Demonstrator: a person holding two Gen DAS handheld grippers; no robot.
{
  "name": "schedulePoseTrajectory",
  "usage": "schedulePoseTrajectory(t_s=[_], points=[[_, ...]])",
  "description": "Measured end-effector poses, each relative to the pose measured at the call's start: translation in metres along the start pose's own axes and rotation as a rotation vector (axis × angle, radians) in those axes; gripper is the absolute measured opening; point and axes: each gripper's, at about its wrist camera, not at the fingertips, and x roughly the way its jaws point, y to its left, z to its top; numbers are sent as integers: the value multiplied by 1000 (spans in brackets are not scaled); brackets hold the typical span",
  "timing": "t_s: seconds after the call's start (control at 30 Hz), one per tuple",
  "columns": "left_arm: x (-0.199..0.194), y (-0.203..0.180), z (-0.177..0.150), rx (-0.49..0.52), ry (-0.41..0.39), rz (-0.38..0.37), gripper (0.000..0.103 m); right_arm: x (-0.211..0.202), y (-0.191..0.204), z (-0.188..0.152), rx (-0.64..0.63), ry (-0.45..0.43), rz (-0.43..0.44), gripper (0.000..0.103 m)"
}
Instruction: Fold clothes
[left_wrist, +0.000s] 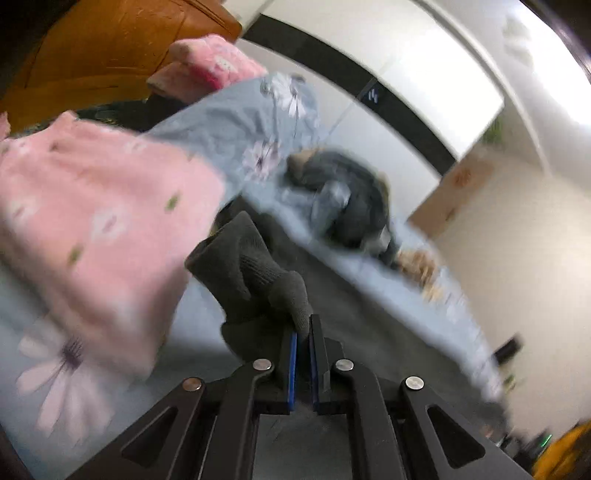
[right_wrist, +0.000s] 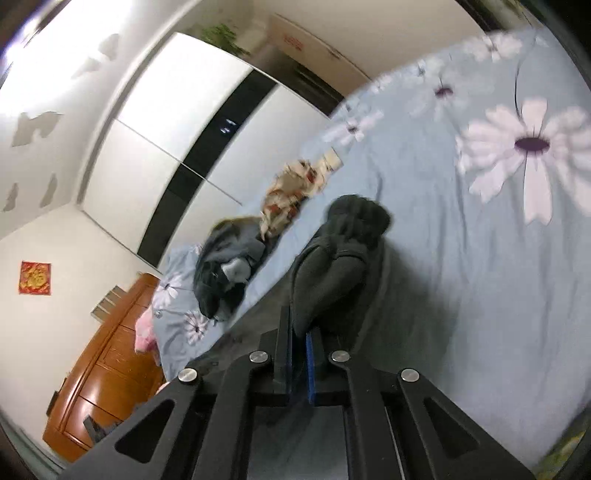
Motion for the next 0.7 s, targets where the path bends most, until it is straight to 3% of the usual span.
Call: schedulePoseTrajectory(t_s=[0.07, 0.13, 0.23, 0.3, 0.4, 0.47, 0.67, 0.7], points=[[6, 15, -31, -1, 80, 56, 6, 6, -23, -9, 26, 59, -92, 5], [16, 45, -59, -97, 173, 93, 6, 14, -48, -22, 81, 117, -151, 5], [21, 83, -79, -251, 229, 85, 6, 17, -67, -33, 136, 131, -141, 5], [19, 84, -78, -260, 226, 81, 6, 17, -71, -34, 145, 131, -136, 5], [9, 73, -69, -187, 199, 97, 6, 16, -64, -31, 110, 120, -154, 5], [7, 71, -67, -158, 225, 92, 6, 18, -59, -30, 76, 128, -182, 5], [-16, 73, -49, -183, 244, -5, 15, 19, -52, -21, 17, 168, -207, 7], [-17, 73, -45, -202, 246, -18, 15, 19, -51, -19, 5, 170, -223, 11]])
